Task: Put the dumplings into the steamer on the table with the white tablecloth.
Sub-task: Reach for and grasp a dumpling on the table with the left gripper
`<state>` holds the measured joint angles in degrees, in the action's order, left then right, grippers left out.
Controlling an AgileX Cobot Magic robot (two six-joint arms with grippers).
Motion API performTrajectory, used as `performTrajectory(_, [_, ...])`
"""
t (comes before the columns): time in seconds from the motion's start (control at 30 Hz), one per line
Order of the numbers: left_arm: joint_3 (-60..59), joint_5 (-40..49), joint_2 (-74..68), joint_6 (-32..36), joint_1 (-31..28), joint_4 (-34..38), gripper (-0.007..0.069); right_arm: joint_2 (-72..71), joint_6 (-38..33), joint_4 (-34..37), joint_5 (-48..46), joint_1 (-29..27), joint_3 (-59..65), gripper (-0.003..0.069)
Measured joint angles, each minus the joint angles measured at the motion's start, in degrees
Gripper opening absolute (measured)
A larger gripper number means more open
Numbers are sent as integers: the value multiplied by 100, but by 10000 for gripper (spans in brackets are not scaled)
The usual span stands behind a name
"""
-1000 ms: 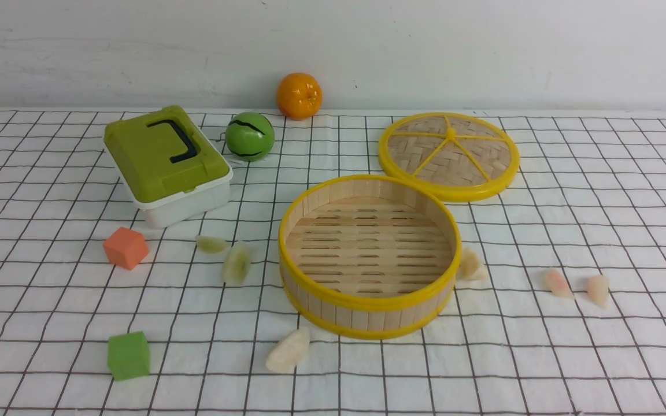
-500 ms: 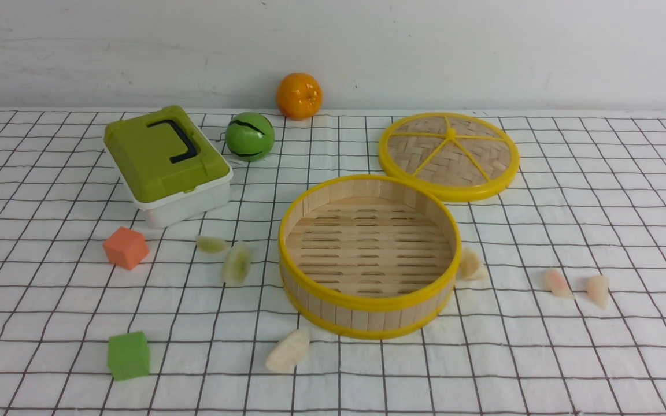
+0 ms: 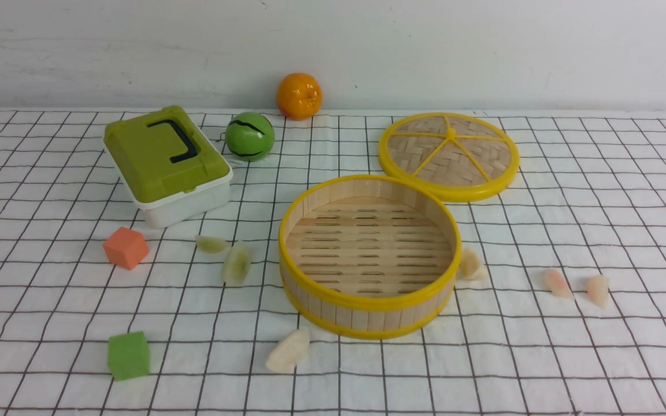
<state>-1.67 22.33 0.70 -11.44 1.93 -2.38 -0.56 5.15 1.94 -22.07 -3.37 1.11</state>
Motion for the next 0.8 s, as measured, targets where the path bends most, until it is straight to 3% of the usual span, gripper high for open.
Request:
performTrajectory(0.1, [0, 0, 0, 0, 0, 0, -13, 0, 0, 5, 0, 0, 0, -20])
performTrajectory(0.8, [0, 0, 0, 120, 0, -212, -13, 0, 0, 5, 0, 0, 0, -14])
